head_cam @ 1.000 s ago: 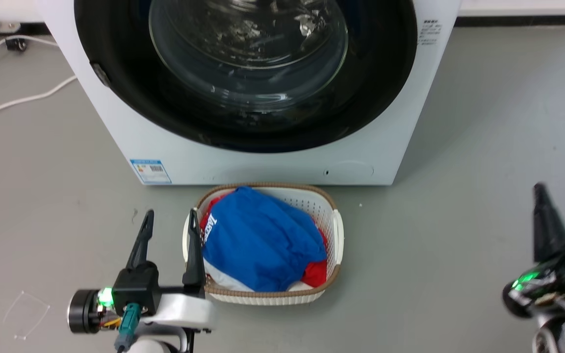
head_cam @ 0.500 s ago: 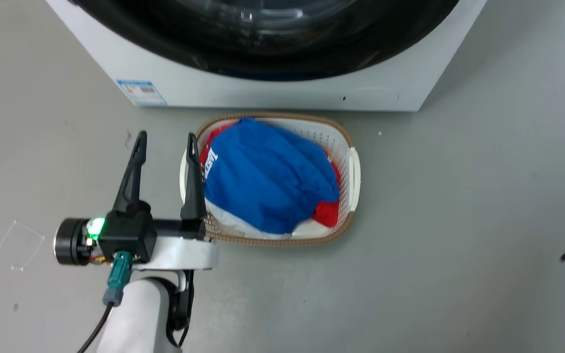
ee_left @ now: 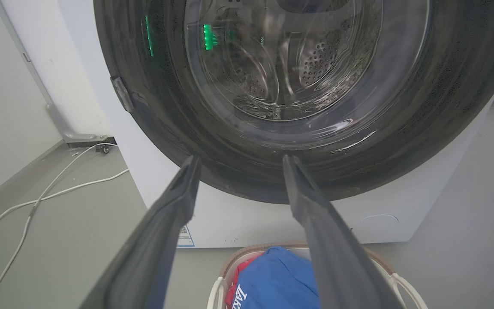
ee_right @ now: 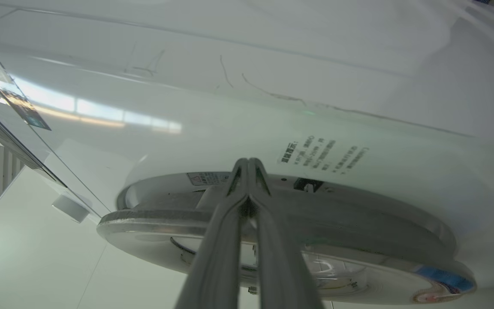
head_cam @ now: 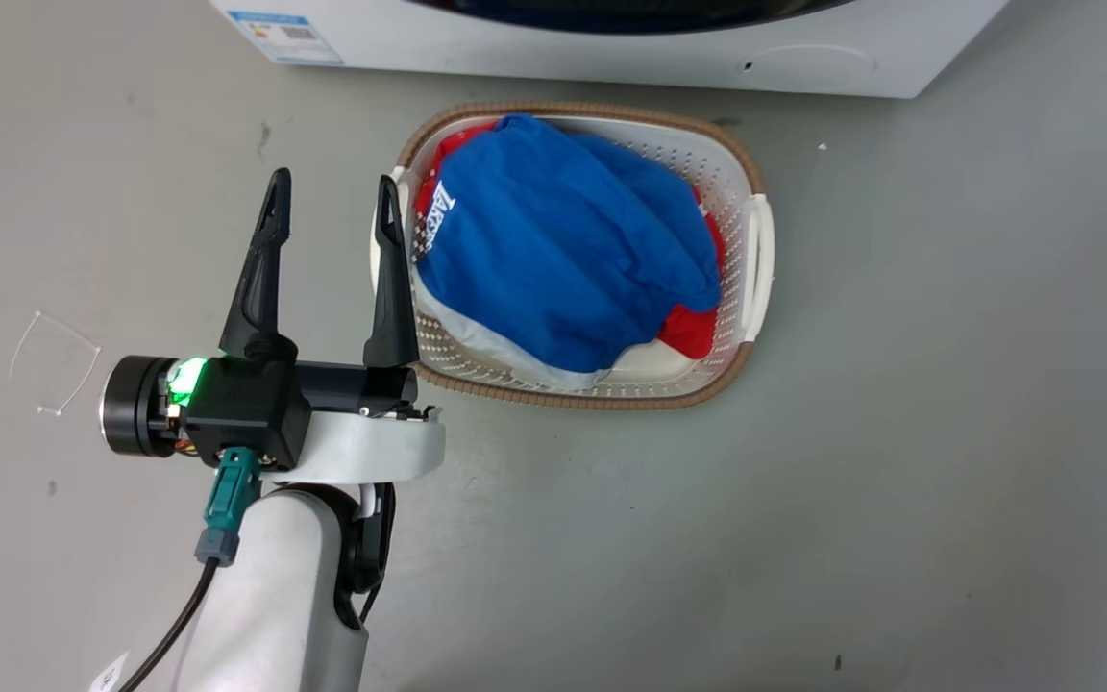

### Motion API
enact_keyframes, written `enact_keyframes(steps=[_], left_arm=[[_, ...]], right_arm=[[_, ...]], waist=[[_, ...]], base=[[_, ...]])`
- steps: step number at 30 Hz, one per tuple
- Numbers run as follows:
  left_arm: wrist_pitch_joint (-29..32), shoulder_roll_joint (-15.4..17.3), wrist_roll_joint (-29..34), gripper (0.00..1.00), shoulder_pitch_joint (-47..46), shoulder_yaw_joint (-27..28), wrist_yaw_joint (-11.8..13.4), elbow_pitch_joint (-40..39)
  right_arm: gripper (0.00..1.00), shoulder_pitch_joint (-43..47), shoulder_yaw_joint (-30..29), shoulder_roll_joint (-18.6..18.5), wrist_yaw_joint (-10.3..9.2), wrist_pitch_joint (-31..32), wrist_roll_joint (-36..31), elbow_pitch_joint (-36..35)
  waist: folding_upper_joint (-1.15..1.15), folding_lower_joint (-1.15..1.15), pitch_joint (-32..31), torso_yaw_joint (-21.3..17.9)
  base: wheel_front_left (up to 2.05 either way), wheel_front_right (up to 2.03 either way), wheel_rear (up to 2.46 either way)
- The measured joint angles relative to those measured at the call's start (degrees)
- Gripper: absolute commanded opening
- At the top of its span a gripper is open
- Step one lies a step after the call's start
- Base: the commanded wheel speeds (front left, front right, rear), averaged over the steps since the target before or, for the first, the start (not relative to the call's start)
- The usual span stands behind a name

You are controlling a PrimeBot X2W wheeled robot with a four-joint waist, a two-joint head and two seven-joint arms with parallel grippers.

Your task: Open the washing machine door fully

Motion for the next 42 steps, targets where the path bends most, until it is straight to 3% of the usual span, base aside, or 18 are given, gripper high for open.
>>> enact_keyframes(steps=[18,33,42], left_arm=[[0.0,0.0,-1.15,1.0,-1.24,-1.18,0.84,-0.3],[0.0,0.0,-1.36,1.0,-1.25,-0.65,0.52,0.87],[0.0,-0.01,-0.71,1.0,-0.11,0.1,-0.04,1.56]], right_arm=[[0.0,-10.12,8.44,-1.96,0.0,6.33,-6.33,5.58],[0.0,-6.02,11.03,-2.46,-0.13,12.43,-6.08,2.4],[0.0,-0.37,13.72,-0.38,-0.08,16.38,-4.91,-1.52]], waist=[[0.0,-0.01,4.14,2.73],[0.0,-0.01,2.5,2.07],[0.0,-0.01,-0.86,1.01]], base=[[0.0,0.0,0.0],[0.0,0.0,0.0],[0.0,0.0,0.0]])
